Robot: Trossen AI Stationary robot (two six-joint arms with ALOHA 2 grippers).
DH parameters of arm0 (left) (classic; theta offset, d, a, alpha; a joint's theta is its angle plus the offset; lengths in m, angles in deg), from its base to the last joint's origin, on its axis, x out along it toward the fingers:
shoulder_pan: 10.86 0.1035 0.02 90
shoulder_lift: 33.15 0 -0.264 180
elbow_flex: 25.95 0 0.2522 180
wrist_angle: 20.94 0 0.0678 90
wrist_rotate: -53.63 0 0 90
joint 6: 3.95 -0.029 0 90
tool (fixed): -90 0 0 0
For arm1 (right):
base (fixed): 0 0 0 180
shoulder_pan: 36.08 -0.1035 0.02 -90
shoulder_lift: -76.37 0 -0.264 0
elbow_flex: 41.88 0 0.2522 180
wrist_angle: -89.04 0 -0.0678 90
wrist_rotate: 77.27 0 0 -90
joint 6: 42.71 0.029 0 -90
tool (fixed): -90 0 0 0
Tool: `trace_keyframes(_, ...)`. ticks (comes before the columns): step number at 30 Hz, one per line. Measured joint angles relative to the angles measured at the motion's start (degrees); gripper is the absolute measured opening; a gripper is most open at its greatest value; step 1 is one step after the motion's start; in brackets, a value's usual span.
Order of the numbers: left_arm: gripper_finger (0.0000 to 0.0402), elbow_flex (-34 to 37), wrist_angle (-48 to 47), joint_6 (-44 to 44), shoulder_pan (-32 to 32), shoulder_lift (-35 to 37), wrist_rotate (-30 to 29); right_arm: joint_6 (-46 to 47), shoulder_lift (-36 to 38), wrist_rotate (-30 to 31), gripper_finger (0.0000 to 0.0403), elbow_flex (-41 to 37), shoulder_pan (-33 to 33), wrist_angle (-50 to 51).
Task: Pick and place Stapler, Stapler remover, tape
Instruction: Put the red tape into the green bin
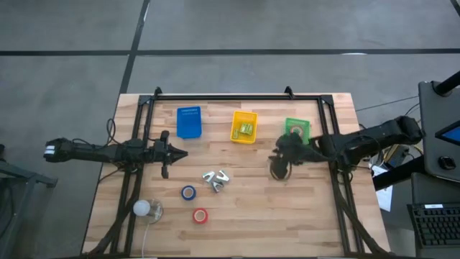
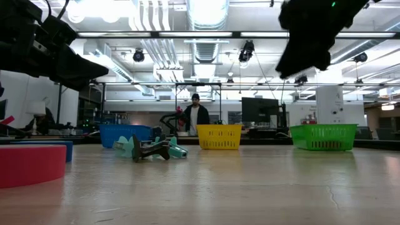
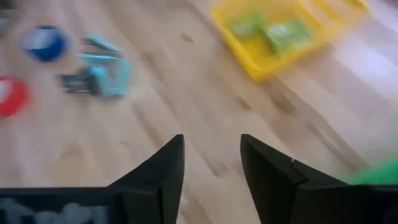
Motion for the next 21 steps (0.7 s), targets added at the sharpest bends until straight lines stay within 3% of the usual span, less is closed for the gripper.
trace_keyframes(5, 0.0035, 0.00, 0.00, 0.00, 0.00, 0.00, 0.02, -6.46, -0.72, 1.62, 0.0101, -0.35, -6.33, -8.27)
trace_keyframes(11, 0.0035, 0.00, 2.01, -2.57, 0.13, 0.07, -2.23, -8.35, -3.41, 1.69, 0.0019, -0.87, -10.54, -9.75)
trace_keyframes(15, 0.0035, 0.00, 1.82, -1.66, 0.13, 0.02, -2.21, -10.49, -6.14, 1.68, 0.0013, -1.22, -11.52, -11.69)
trace_keyframes(21, 0.0035, 0.00, 11.30, 22.03, 0.06, 0.00, -2.92, -14.06, -10.09, 1.69, 0.0013, -1.22, -11.63, -14.28)
